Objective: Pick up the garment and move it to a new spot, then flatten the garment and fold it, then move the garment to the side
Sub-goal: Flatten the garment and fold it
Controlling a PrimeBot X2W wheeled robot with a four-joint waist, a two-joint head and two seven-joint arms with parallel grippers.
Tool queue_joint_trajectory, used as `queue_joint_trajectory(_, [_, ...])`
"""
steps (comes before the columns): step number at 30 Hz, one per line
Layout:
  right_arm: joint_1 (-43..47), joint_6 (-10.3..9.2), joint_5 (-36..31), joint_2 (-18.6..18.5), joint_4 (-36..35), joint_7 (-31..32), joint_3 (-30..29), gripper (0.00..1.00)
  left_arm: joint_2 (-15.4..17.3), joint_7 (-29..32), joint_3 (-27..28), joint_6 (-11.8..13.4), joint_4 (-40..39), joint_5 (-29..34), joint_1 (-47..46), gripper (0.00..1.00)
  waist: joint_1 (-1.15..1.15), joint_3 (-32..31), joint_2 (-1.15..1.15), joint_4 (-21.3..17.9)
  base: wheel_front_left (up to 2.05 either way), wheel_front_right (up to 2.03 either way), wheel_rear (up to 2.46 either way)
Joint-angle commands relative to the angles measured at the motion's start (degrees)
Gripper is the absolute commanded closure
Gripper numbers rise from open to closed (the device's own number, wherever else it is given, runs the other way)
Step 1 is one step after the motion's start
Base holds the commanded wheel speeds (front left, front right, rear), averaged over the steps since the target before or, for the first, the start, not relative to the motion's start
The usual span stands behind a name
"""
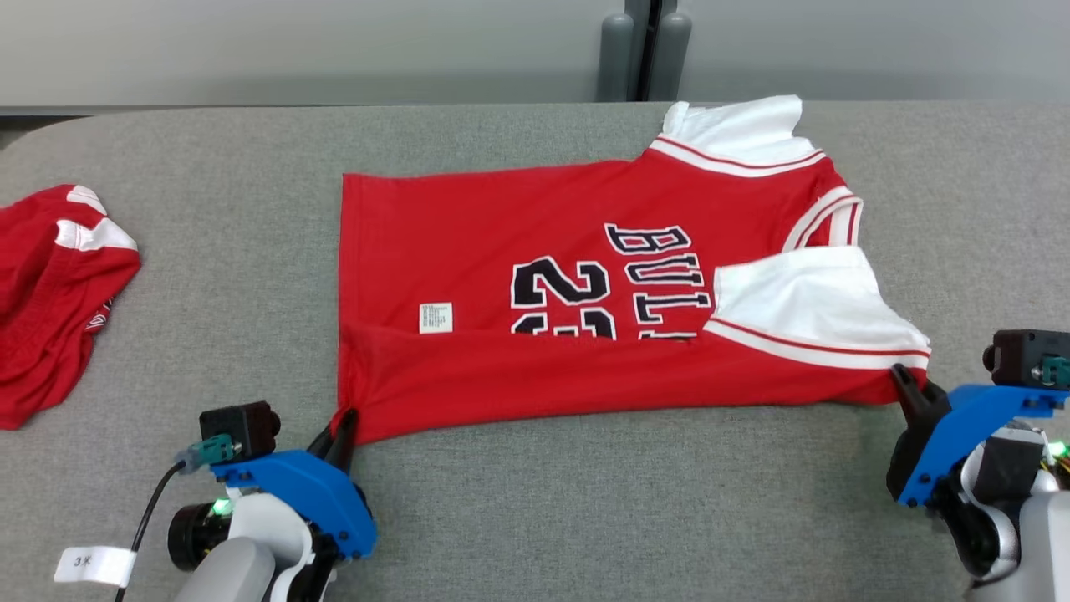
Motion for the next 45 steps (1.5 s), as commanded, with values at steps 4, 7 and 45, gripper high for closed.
queue_joint_trajectory(4, [6.1,0.01,2.4,-0.2,-6.1,2.2,0.4,1.00,2.7,1.3,0.6,1.9,-5.4,-0.5,5.1,1.00,0.00,-1.7,0.00,0.0,0.00,0.00,0.00])
queue_joint_trajectory(7, [10.4,0.00,4.3,-0.2,-10.1,3.8,0.8,1.00,4.8,2.7,0.8,3.5,-11.0,-0.8,8.8,1.00,0.00,-2.4,0.00,-0.3,0.00,0.00,0.00])
queue_joint_trajectory(45, [-19.1,0.01,0.5,-3.2,-10.7,20.2,9.0,0.00,8.8,16.2,0.8,5.0,-10.4,1.1,-14.8,0.00,0.00,7.7,0.00,-0.6,0.00,0.00,0.00])
